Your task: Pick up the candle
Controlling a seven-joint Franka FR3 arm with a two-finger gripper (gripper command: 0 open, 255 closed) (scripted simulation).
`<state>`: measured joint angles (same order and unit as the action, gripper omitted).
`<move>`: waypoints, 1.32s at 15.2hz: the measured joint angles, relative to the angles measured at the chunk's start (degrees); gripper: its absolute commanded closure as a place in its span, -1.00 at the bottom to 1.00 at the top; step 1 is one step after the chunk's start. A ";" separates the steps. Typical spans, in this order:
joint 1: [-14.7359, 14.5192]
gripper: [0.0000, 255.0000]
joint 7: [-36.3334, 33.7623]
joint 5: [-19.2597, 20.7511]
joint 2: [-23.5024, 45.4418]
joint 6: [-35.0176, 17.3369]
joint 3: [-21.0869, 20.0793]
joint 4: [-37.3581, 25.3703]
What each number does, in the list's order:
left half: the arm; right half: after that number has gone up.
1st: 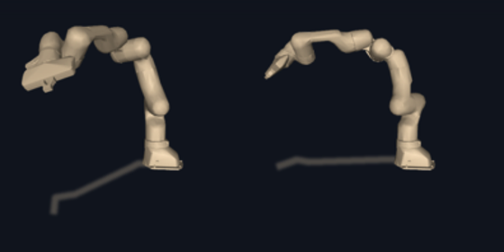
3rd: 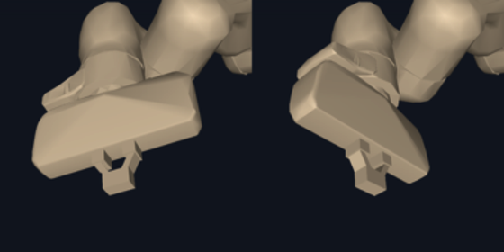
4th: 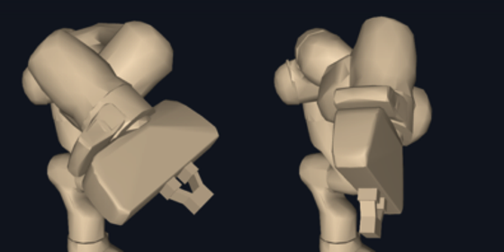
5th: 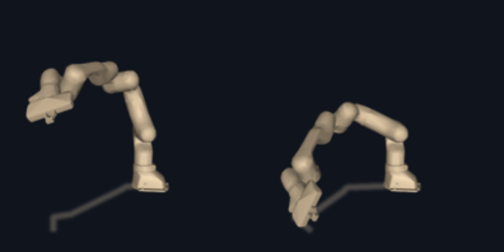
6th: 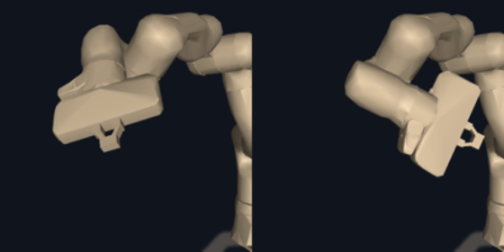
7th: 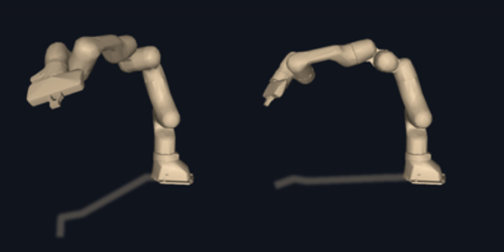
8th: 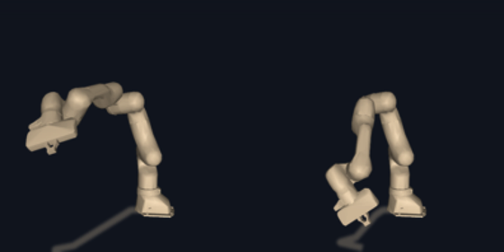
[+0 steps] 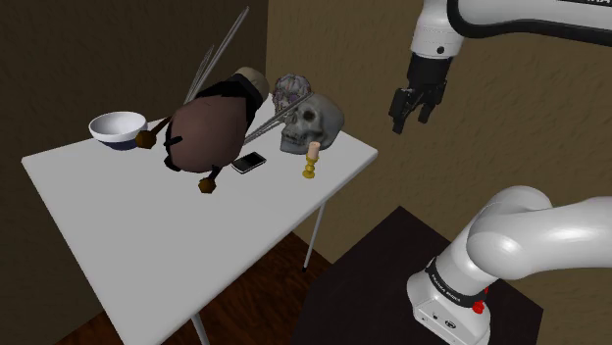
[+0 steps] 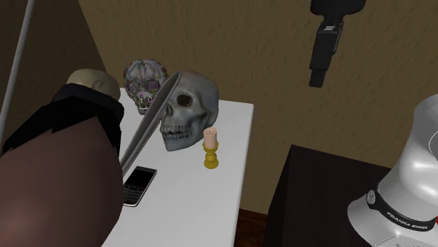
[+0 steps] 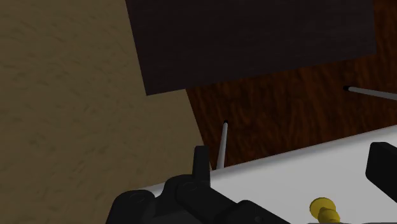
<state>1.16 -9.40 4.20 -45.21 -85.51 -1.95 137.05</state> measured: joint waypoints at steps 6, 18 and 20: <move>-0.75 -1.00 -1.71 -1.64 5.70 -7.64 -1.19 1.07; -2.52 -1.00 -5.88 -4.42 27.42 -28.41 -4.73 -3.21; -2.61 -1.00 -6.16 -4.47 30.99 -30.99 -5.02 -4.76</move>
<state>-1.45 -15.56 -0.27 -14.22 -116.50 -6.97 132.30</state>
